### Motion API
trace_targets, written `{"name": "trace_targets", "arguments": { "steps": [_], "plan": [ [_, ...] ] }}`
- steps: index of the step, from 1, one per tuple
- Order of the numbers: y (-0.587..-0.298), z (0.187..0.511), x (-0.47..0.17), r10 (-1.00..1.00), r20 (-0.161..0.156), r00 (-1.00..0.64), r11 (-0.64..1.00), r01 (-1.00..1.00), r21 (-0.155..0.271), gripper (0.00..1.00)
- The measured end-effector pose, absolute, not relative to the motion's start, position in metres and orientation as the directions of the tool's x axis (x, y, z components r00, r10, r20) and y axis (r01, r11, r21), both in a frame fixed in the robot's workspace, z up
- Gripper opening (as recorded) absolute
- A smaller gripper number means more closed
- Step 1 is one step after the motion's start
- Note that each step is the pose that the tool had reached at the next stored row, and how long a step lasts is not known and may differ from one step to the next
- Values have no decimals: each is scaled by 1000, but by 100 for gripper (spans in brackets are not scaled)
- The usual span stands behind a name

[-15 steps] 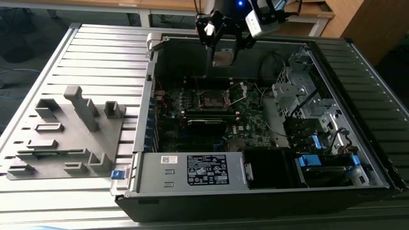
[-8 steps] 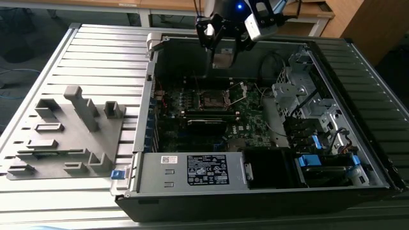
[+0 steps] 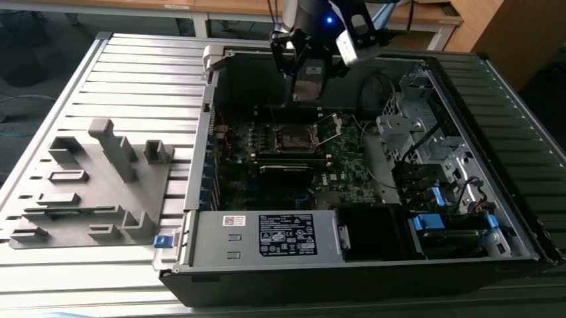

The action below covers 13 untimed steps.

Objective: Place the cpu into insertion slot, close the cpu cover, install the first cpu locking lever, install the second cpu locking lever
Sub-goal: 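Place the cpu into insertion slot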

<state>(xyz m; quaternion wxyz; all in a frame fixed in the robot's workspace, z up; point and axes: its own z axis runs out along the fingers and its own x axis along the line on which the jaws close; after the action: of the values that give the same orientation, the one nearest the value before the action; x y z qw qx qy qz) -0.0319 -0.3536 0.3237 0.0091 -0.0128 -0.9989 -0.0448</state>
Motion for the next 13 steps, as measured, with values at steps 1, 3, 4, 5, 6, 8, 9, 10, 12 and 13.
{"name": "trace_targets", "arguments": {
  "steps": [1,3,4,5,6,8,9,10,12,13],
  "plan": [
    [-354,322,-32,25,19,-1000,996,26,89,54],
    [-354,318,-32,25,19,-1000,996,26,89,54],
    [-354,316,-32,25,19,-1000,996,26,89,54],
    [-354,315,-32,25,19,-1000,996,26,89,54],
    [-354,313,-32,25,19,-1000,996,26,89,54],
    [-354,309,-32,25,19,-1000,996,26,89,54],
    [-354,307,-32,25,19,-1000,996,26,89,54],
    [-354,305,-32,25,19,-1000,996,26,89,54],
    [-354,302,-33,25,19,-1000,996,26,89,54],
    [-354,300,-33,25,19,-1000,996,26,89,54]
  ]
}}
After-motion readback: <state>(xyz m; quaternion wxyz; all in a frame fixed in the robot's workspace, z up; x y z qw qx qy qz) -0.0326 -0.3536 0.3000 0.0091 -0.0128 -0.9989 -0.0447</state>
